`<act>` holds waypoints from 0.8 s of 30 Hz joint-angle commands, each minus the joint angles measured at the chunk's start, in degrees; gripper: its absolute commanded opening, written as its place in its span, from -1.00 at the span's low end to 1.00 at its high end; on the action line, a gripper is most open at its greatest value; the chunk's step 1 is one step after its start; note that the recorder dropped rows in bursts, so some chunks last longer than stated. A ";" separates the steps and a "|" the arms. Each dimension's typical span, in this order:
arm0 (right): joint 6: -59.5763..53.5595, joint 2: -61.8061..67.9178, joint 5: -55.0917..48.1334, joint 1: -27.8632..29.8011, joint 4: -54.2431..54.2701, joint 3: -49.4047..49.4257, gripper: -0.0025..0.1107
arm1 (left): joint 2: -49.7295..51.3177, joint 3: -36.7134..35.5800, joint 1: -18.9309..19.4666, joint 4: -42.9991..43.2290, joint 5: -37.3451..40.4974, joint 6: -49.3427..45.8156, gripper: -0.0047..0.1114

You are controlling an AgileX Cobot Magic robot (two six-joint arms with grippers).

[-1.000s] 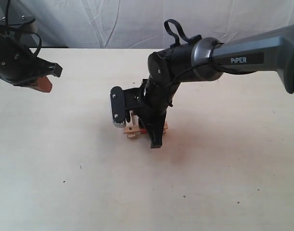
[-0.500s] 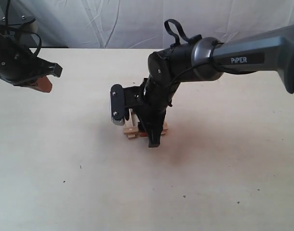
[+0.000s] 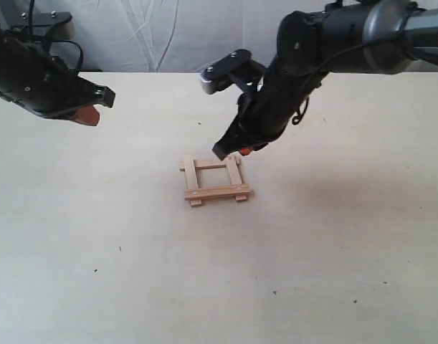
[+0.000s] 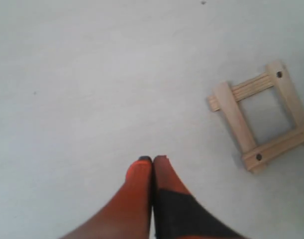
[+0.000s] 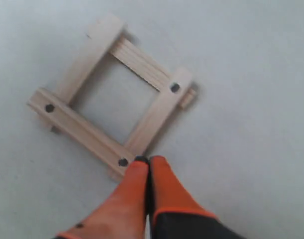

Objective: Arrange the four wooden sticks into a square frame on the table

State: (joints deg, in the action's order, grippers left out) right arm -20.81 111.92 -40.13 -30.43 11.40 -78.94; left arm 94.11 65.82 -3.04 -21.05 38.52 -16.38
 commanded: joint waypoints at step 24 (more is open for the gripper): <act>13.82 -65.22 14.64 16.05 0.09 43.52 -0.95 | -47.21 -31.25 -6.10 4.38 -13.82 5.05 -0.92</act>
State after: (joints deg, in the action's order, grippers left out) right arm -6.73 54.04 -29.00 -14.62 12.10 -38.59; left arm 52.55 38.05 -8.85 -16.03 25.96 -11.98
